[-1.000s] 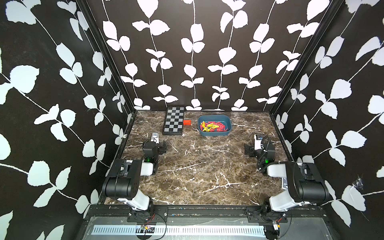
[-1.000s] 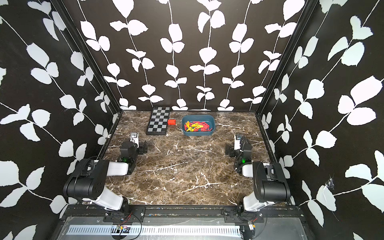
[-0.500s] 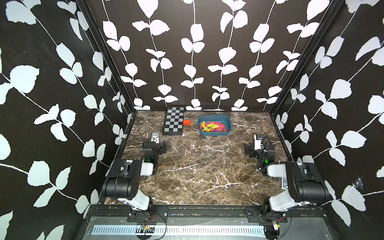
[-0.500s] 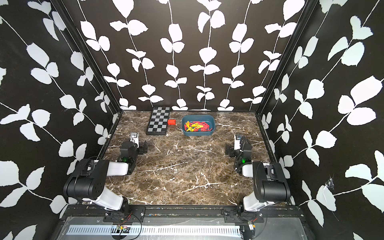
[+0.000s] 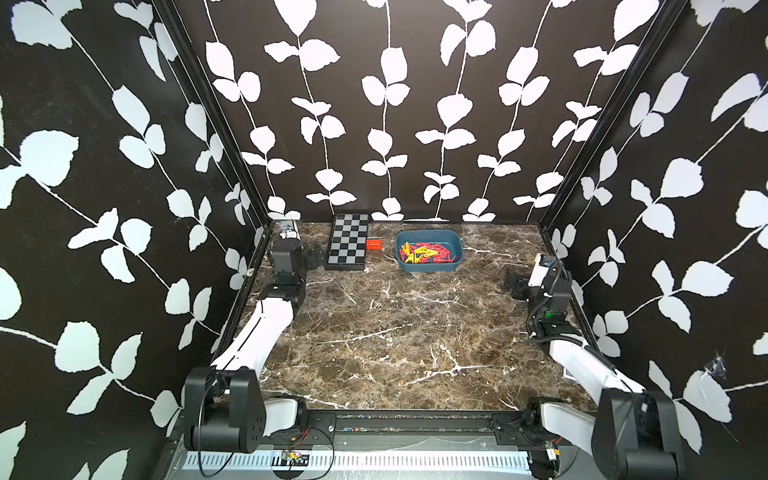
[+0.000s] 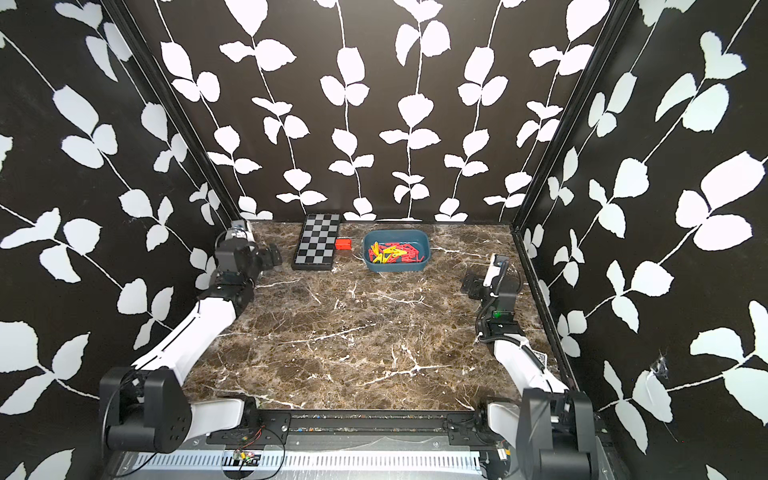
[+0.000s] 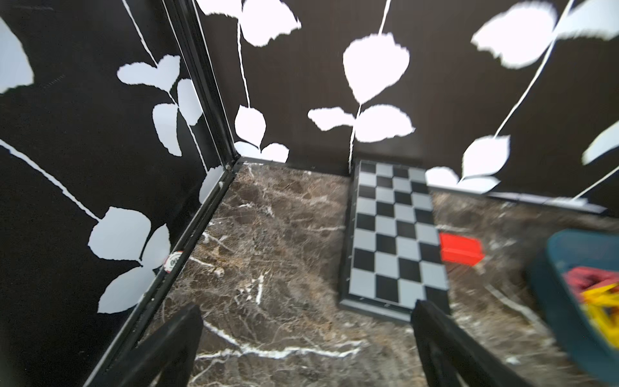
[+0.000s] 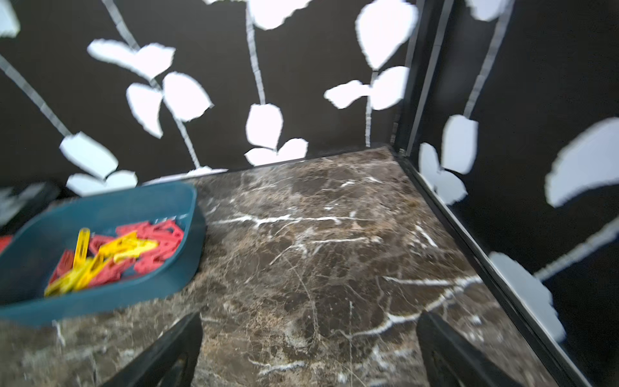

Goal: Take the clothespins out of the storage box
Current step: Move the storage box to the center of the board.

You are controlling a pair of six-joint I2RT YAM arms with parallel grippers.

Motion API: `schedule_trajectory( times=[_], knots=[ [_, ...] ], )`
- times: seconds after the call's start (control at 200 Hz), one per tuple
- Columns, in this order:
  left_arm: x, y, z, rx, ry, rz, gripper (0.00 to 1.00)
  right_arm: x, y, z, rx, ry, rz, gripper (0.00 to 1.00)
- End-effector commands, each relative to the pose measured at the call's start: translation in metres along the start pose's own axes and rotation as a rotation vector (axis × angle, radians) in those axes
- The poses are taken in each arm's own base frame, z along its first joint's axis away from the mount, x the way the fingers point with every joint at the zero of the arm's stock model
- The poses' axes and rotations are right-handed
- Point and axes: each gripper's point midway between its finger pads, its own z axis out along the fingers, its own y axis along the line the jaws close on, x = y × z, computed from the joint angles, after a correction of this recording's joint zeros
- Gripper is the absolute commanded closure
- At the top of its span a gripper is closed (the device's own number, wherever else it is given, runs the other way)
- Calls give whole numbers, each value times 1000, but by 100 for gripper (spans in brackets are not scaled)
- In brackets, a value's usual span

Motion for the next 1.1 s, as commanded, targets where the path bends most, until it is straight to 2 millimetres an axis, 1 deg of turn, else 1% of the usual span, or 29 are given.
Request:
schedule_trajectory(
  times=[0.0,0.06,0.1,0.16,0.245,0.335,0.435,0.465,0.48,0.535,0.61,0.625,0.63,0.675,0.73,0.745,0.765,0.77,0.835,0.93,0.975,1.095],
  knots=[
    [36,-6,-6,42,198,-117,1,-6,-23,-13,132,10,210,1],
    [31,-18,-5,96,203,-158,1,-15,-12,-12,72,-3,223,1],
    [30,-24,-5,118,208,-187,1,-16,-2,-8,25,21,225,1],
    [31,-35,-3,153,221,-222,1,-22,14,0,-46,59,240,1],
    [36,-55,-1,190,244,-199,1,-25,30,15,-102,101,249,1],
    [40,-77,-1,221,266,-158,1,-24,45,30,-107,152,198,1],
    [42,-98,-3,270,300,-175,1,-20,69,47,-121,225,107,1],
    [44,-103,-3,274,321,-171,1,-21,76,52,-129,238,89,1],
    [45,-106,-4,276,329,-166,1,-16,79,56,-131,257,80,1],
    [50,-114,-4,272,364,-136,1,-15,88,68,-136,285,64,1],
    [61,-121,-2,255,426,-99,1,-6,102,84,-148,336,38,1],
    [63,-121,-2,250,437,-94,1,-10,106,85,-159,334,34,1],
    [64,-121,-1,248,442,-94,1,-6,107,88,-156,346,30,1],
    [69,-123,0,243,470,-99,1,3,117,100,-170,386,5,1],
    [74,-122,2,232,491,-107,1,7,126,112,-171,415,-19,1],
    [74,-122,1,232,494,-110,1,14,127,115,-167,434,-27,1],
    [75,-123,1,234,499,-119,1,4,133,121,-172,418,-30,1],
    [75,-123,0,237,501,-120,1,7,133,122,-170,427,-33,1],
    [73,-132,-5,299,507,-116,1,12,139,135,-160,452,-43,1],
    [68,-131,-8,298,492,-123,1,19,144,153,-151,476,-40,10],
    [65,-130,-10,305,476,-127,1,23,148,160,-154,492,-39,17],
    [59,-131,-17,327,455,-127,1,35,156,177,-168,536,-42,39]
  ],
)
